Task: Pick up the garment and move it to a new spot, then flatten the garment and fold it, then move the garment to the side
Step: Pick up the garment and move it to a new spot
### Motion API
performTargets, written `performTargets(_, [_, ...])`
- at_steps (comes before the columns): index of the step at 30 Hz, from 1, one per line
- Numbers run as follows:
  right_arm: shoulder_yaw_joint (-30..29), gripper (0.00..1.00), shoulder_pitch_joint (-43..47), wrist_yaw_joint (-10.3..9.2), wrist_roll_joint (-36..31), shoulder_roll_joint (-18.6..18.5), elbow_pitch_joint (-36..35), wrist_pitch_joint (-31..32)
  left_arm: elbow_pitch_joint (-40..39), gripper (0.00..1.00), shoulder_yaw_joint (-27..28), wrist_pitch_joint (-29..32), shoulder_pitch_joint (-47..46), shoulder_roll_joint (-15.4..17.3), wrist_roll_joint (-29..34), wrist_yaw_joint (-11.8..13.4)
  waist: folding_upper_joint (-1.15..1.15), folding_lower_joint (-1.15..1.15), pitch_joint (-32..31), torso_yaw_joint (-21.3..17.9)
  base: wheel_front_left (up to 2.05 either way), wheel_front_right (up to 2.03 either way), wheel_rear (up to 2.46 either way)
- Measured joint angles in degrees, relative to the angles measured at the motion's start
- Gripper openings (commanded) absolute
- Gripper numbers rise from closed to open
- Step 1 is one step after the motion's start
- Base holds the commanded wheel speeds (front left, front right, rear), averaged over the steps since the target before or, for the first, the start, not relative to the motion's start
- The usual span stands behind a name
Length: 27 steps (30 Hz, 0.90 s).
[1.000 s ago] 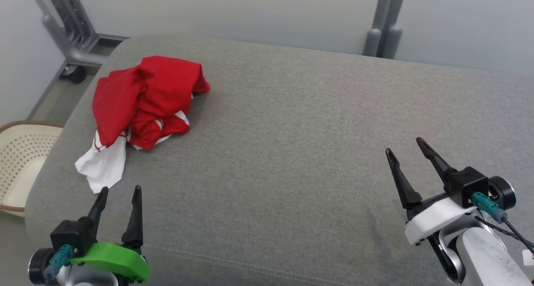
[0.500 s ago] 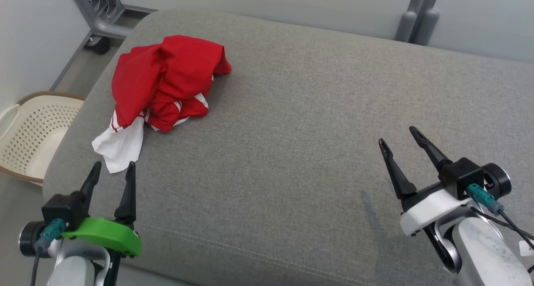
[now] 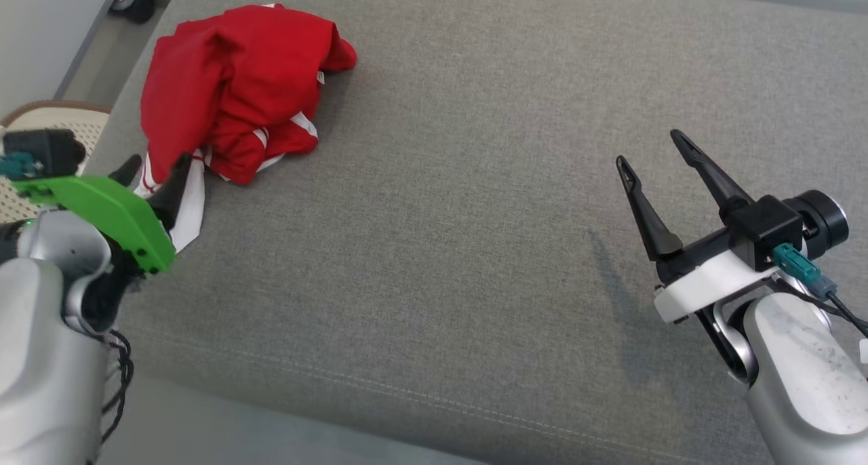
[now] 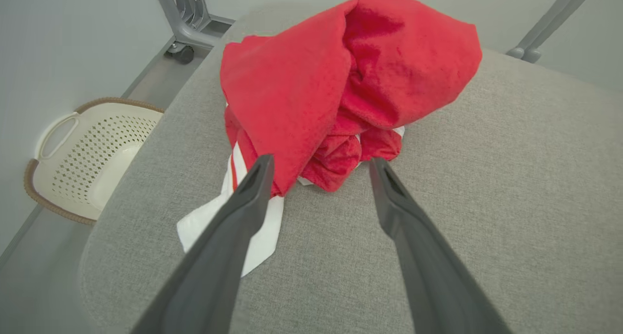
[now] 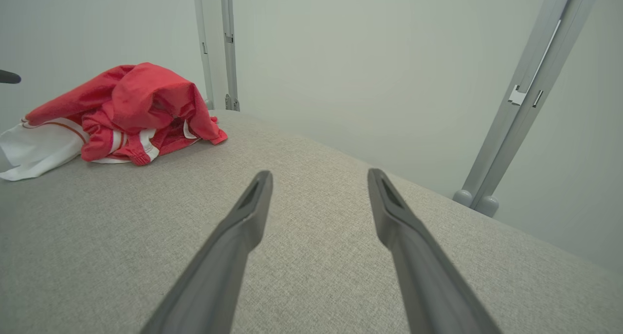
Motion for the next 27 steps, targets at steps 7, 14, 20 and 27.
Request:
performTargets(7, [0.25,1.00,-2.54,0.15,-0.07,-0.47,-0.01,0.00,3.59,1.00,3.19,8.79,-4.71,3.88,-4.35,0.00,0.00,0.00,3.98,-1.12,0.00,0.00,0.00])
performTargets(14, [0.19,1.00,-5.61,0.51,-0.24,-1.30,-0.19,0.00,5.87,1.00,4.12,12.71,-7.06,4.46,-7.30,0.00,0.00,0.00,8.10,-2.84,0.00,0.00,0.00])
performTargets(20, [0.42,1.00,-7.45,0.52,-0.24,-1.34,-0.14,0.00,8.48,1.00,4.38,13.50,-7.81,5.19,-7.60,-0.03,0.00,0.01,10.72,-4.71,0.00,0.00,0.00])
performTargets(27, [0.45,1.00,-9.04,0.53,-0.21,-1.52,-0.44,0.00,11.90,0.00,5.32,12.38,-8.29,8.45,-5.02,-0.03,0.00,0.00,12.76,-7.40,0.00,0.00,0.00])
